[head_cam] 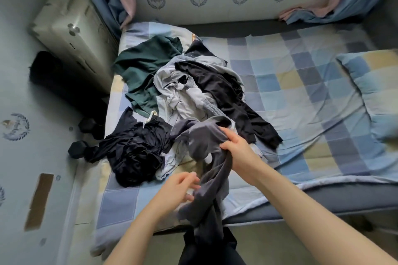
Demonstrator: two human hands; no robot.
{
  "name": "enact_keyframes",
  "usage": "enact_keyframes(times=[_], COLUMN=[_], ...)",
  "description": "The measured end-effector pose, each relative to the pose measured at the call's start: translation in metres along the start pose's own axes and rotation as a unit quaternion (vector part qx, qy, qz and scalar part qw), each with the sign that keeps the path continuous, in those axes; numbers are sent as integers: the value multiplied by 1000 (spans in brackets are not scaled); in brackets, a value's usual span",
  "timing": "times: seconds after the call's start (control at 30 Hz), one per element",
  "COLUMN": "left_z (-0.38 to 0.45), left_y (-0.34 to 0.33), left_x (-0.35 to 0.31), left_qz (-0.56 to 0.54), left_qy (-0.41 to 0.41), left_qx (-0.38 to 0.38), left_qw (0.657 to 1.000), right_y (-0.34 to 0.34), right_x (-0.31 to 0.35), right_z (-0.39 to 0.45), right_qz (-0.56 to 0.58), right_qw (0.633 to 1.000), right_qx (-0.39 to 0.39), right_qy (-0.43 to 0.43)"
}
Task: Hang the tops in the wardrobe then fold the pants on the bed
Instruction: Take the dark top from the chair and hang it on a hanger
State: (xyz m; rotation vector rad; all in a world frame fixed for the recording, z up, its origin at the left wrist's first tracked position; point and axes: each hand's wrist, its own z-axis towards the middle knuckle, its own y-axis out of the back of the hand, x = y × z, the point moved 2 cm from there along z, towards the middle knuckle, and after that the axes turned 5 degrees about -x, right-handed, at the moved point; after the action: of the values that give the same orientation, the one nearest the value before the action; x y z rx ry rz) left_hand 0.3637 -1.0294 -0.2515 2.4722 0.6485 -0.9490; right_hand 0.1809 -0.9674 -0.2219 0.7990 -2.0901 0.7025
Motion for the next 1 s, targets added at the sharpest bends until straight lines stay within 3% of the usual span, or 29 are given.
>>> enact_keyframes(times=[0.13, 0.27, 0.5, 0.63, 0.77, 0.87, 0.93, 1.0], left_z=[1, 12, 13, -13, -64, -102, -124, -149], left_y=[17, 12, -36, -62, -92, -121, -141, -163], left_x=[-7, -24, -46, -67, -99, -113, -119, -123], left_qz=[-198, -394, -396, -297, -175, -76, -7, 56], left_qy=[100, 131, 180, 103, -22, -93, -129, -156], left_qx=[-75, -14, 4, 23, 90, 146, 195, 248], left_qw=[972, 909, 901, 949, 980, 982, 972, 954], right_y=[-7, -9, 15, 45, 82, 120, 147, 172], right_x=[9, 5, -28, -50, -65, -67, -68, -70], right_z=[-59, -97, -150, -177, -207, -228, -239, -254], right_qz=[-127, -235, -339, -390, -344, -252, -222, -228], right_qw=[989, 964, 935, 919, 939, 953, 933, 915], right_qx=[59, 79, 54, 24, -19, -164, -274, -320], right_qy=[49, 97, 86, 54, 2, 26, 68, 89])
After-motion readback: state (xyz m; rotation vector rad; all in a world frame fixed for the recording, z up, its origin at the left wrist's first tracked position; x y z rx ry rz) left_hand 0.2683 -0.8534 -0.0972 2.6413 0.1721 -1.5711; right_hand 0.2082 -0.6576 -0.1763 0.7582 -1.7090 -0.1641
